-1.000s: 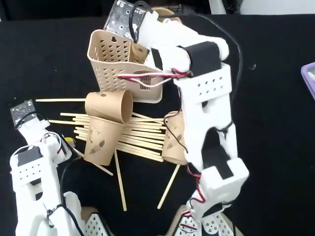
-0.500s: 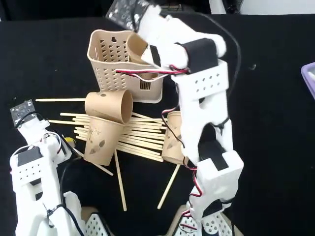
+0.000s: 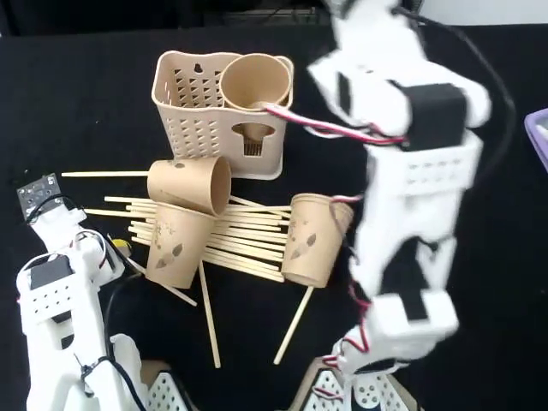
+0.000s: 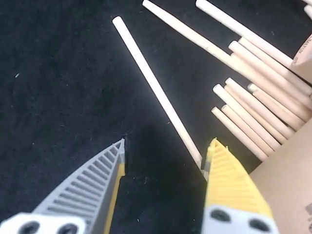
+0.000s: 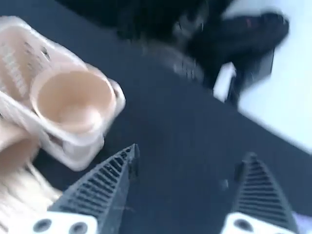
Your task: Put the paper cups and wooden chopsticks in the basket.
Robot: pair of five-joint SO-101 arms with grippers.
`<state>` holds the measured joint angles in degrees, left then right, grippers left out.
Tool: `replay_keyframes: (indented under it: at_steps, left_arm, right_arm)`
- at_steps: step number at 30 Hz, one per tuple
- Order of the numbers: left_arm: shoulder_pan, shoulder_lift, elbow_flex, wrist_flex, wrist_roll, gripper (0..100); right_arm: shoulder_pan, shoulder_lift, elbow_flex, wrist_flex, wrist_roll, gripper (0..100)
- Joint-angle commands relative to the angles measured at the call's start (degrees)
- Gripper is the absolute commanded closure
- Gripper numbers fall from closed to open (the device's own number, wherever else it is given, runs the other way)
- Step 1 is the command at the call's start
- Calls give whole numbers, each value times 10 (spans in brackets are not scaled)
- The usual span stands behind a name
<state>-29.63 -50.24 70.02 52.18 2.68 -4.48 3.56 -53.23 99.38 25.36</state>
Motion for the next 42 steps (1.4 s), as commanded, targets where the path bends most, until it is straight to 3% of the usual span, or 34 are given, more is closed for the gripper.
replay_keyframes:
  at_steps: [1, 6, 10, 15, 25, 33, 36, 42]
  left_arm:
    - [-7, -4, -4, -8, 1, 733]
    - [-7, -4, -5, -8, 1, 733]
    - [-7, -4, -5, -8, 1, 733]
    - [-7, -4, -2, -8, 1, 733]
    - [-6, -4, -1, -8, 1, 733]
    - [-6, -4, 0, -8, 1, 733]
    - [-6, -4, 0, -8, 1, 733]
    - [-6, -4, -1, -8, 1, 733]
  right_arm:
    - [27, -153, 242, 18, 46, 750]
    - [6, -323, 591, -18, 145, 734]
    - [3, -408, 837, -155, 217, 671]
    - [-8, -421, 978, -283, 258, 666]
    - [-45, -323, 911, -294, 324, 663]
    - [-37, -225, 790, -212, 353, 665]
    - [-39, -190, 764, -164, 400, 669]
    - [-35, -168, 761, -135, 447, 836]
